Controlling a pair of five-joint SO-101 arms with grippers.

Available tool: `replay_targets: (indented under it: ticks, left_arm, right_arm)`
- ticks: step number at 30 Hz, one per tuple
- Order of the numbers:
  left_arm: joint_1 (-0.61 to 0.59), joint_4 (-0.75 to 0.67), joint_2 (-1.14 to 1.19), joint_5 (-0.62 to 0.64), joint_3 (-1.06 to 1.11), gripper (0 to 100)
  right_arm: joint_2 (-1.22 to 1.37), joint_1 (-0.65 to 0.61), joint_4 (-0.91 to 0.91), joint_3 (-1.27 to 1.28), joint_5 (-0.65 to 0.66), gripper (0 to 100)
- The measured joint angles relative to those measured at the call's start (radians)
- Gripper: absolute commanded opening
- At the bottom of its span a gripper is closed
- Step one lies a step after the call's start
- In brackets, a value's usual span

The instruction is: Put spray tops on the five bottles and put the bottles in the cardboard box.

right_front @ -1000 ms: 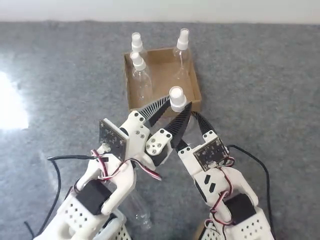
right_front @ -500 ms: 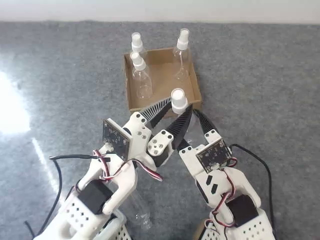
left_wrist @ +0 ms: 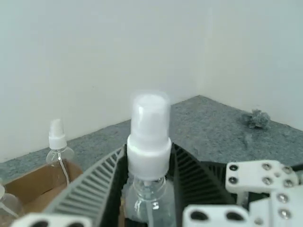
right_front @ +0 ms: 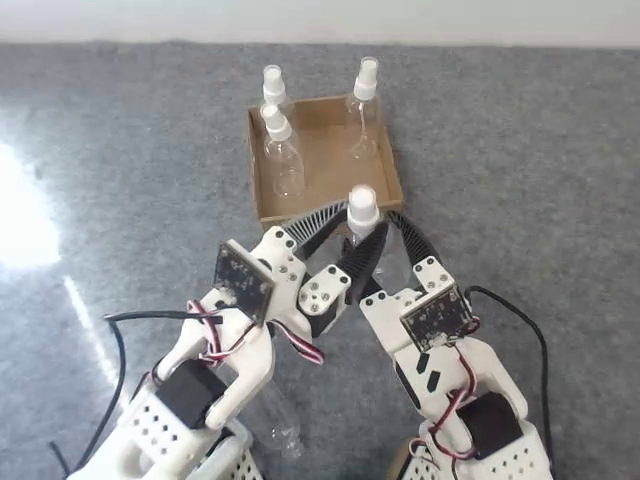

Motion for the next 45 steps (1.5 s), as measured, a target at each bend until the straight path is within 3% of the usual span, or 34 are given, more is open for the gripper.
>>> replay_targets:
  ticks: [7, 15, 24, 33, 45]
  left_arm:
    - [-0.003, 0.091, 0.0, -0.003, -0.002, 21]
    - [0.0, 0.097, 0.0, -0.003, -0.012, 21]
    - [0.0, 0.253, 0.0, -0.003, -0.143, 21]
    - [-0.003, 0.273, 0.0, -0.003, -0.167, 20]
    - [-0.003, 0.273, 0.0, -0.003, -0.167, 10]
  right_arm:
    - [0.0, 0.002, 0.0, 0.0, 0.0, 7.5]
    - [0.0, 0.002, 0.0, 0.0, 0.0, 7.5]
    - [0.0, 0.002, 0.0, 0.0, 0.0, 7.5]
    - [0.0, 0.002, 0.0, 0.0, 0.0, 7.5]
    - [0.0, 0.0, 0.0, 0.02, 0.0, 7.5]
